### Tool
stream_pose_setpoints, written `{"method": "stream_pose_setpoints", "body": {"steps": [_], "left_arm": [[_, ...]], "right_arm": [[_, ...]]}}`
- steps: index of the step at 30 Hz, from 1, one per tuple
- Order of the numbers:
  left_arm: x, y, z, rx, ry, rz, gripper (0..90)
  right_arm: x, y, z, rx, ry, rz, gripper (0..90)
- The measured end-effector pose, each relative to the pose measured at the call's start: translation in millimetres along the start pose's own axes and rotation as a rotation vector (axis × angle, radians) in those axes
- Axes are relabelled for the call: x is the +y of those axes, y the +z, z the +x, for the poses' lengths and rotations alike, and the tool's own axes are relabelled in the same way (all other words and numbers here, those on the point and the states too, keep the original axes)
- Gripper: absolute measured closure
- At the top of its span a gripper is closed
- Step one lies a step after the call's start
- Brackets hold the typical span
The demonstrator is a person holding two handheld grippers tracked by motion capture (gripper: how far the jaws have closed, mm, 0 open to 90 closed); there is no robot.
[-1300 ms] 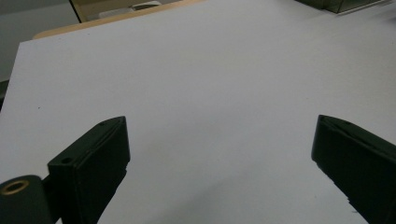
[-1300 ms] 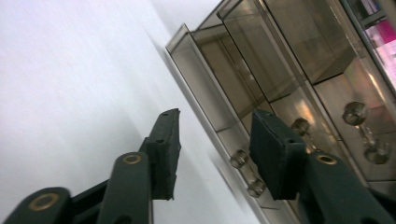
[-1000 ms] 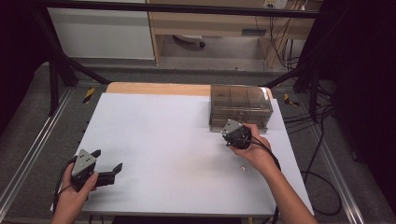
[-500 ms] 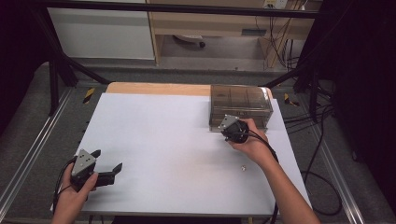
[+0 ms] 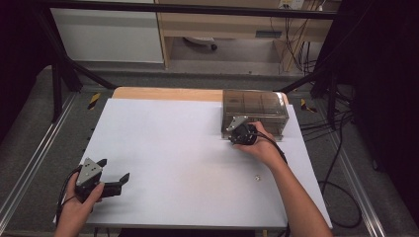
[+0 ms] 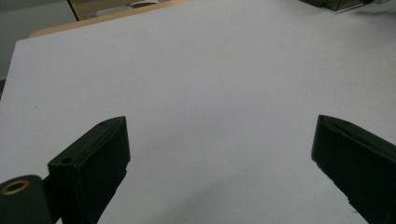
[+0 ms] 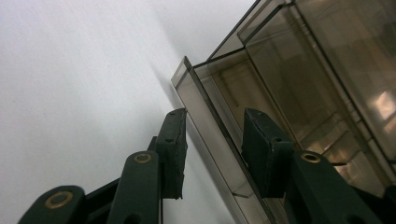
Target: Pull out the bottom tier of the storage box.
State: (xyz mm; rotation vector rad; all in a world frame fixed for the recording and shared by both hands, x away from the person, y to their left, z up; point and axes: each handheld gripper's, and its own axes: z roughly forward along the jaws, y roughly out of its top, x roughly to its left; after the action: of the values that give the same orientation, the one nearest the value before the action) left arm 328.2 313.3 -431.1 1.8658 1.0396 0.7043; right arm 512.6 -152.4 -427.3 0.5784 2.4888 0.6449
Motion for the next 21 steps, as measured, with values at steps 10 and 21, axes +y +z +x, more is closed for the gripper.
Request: {"method": "stream_pose_setpoints", "body": {"steps": [10,21], "left_arm": [[-0.3,-0.2,0.4,0.0,-0.004,-0.001,4.5],[1.2,0.7,-1.2,-0.007,0.008,-0.001,4.6]], "right_arm": [[-0.1,2.4,-3.9,0.039,-0.001,0.021,69.5],[-2.0,-11.3,1.4,0.078,-0.008,0.048,73.3]]}}
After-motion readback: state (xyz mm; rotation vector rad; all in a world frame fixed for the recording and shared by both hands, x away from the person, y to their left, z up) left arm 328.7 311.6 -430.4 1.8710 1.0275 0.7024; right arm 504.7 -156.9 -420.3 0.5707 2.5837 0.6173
